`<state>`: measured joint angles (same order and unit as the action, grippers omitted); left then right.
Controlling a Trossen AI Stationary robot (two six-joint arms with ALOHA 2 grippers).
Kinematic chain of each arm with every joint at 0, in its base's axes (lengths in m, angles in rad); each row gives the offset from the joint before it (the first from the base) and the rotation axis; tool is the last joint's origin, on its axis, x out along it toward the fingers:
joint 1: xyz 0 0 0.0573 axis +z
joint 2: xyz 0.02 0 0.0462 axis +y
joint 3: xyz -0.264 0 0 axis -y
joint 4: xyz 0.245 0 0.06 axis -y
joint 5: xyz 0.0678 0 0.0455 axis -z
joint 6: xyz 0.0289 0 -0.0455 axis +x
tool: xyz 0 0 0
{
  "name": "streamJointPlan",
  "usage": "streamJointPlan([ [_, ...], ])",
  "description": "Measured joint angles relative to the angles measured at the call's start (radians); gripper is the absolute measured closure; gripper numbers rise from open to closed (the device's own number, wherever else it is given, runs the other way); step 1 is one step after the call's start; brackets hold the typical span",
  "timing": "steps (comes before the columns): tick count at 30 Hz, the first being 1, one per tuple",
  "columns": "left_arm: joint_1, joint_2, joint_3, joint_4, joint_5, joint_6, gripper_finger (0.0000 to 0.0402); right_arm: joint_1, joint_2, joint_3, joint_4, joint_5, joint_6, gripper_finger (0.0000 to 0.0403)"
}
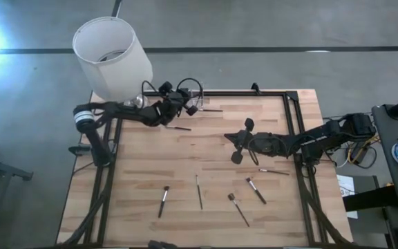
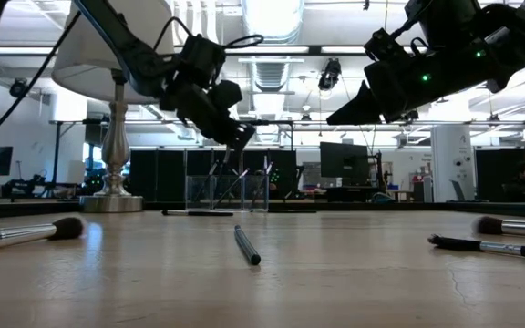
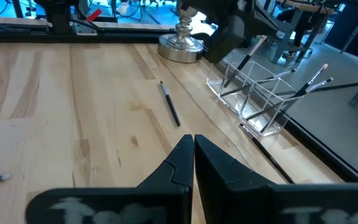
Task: Put items in baskets/containers
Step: Put the eyeshadow brush into the transparent organizer, then adjust the transparent organizer
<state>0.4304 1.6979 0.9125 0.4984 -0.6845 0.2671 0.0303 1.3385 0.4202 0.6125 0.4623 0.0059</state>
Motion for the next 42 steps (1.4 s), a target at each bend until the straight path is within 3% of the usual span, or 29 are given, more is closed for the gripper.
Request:
streamJointPlan([
  [5,0.0,-0.032,0.002,-0.096,0.017,-0.027,0.0401,0.0,0.0,0.0,0.007,0.0,0.002,0.0394],
  [13,0.018,-0.033,0.002,-0.115,0.002,-0.067,0.0399,0.0,0.0,0.0,0.011,0.0,0.005,0.0394],
  [25,0.016,-0.045,0.022,-0.194,0.072,-0.065,0.0337,0.0,0.0,0.0,0.014,-0.018,0.002,0.0394],
  [33,-0.131,-0.196,-0.035,-0.256,0.092,-0.06,0.0393,-0.024,0.0,0.0,0.018,-0.02,0.105,0.0394],
  [37,-0.234,-0.297,-0.137,-0.207,0.19,-0.13,0.0399,-0.092,0.0,0.028,-0.004,-0.026,0.214,0.0394],
  [42,-0.351,-0.427,-0.333,-0.084,0.28,-0.169,0.0401,-0.217,0.012,0.137,-0.151,-0.096,0.315,0.0387],
])
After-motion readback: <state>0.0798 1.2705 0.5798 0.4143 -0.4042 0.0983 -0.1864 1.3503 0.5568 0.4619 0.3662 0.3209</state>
